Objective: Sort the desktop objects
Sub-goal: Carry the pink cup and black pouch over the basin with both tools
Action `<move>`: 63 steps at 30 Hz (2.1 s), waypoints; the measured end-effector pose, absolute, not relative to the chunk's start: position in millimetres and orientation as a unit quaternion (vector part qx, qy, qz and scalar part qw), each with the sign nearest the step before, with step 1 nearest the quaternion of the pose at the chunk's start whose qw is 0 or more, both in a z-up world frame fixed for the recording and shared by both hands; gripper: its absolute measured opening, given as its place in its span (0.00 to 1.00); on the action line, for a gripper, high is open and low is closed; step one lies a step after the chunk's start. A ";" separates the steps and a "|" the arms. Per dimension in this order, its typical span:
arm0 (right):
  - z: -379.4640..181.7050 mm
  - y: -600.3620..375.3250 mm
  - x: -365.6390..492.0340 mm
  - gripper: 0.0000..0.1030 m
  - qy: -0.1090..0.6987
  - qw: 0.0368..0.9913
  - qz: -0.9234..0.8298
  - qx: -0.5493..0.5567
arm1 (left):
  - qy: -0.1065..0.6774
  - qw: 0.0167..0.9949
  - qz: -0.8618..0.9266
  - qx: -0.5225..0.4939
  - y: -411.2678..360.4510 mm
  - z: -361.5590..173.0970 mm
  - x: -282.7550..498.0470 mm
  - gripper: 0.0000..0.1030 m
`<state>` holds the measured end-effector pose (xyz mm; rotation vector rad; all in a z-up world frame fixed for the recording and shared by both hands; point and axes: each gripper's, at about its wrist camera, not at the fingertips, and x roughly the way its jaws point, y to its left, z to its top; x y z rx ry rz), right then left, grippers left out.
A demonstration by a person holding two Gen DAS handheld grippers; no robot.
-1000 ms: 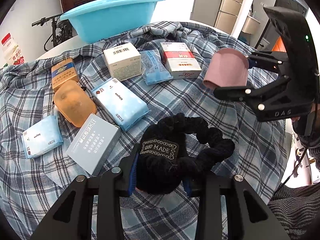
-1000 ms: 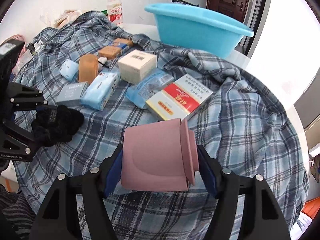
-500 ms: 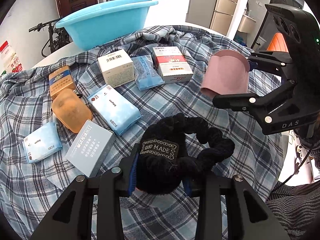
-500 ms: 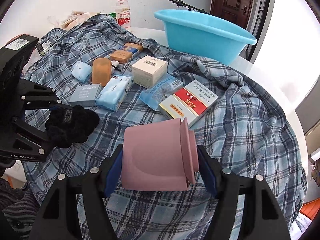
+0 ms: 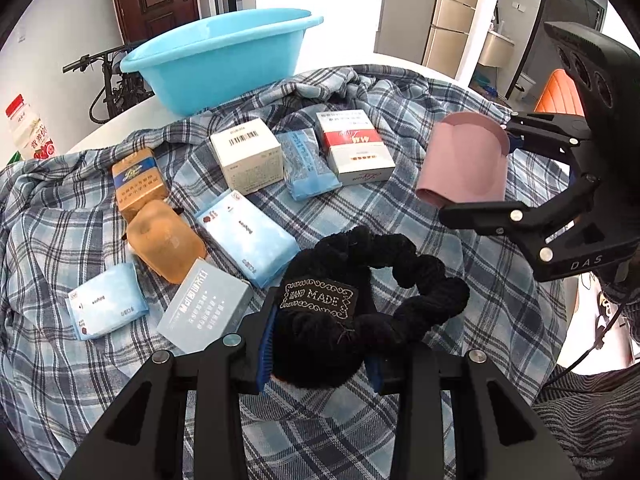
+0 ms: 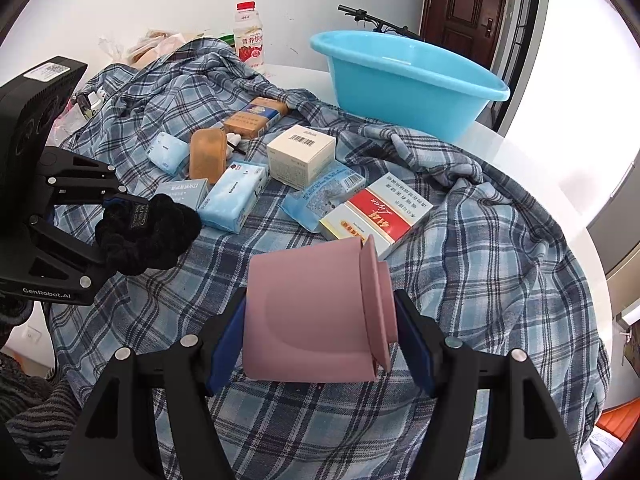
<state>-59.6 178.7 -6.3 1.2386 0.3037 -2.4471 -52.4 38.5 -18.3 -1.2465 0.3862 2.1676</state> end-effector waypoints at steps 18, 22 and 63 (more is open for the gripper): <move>15.8 178.0 -70.1 0.66 0.106 0.191 -0.883 0.416 | 0.149 0.300 0.824 -0.456 45.8 -5.2 -60.7 0.36; 30.6 173.0 -74.8 0.66 0.114 0.195 -0.891 0.395 | 0.151 0.301 0.829 -0.446 45.8 1.7 -63.0 0.36; 126.6 201.9 -237.8 0.66 0.073 0.145 -0.925 0.342 | 0.142 0.263 0.879 -0.372 74.9 130.5 -249.5 0.36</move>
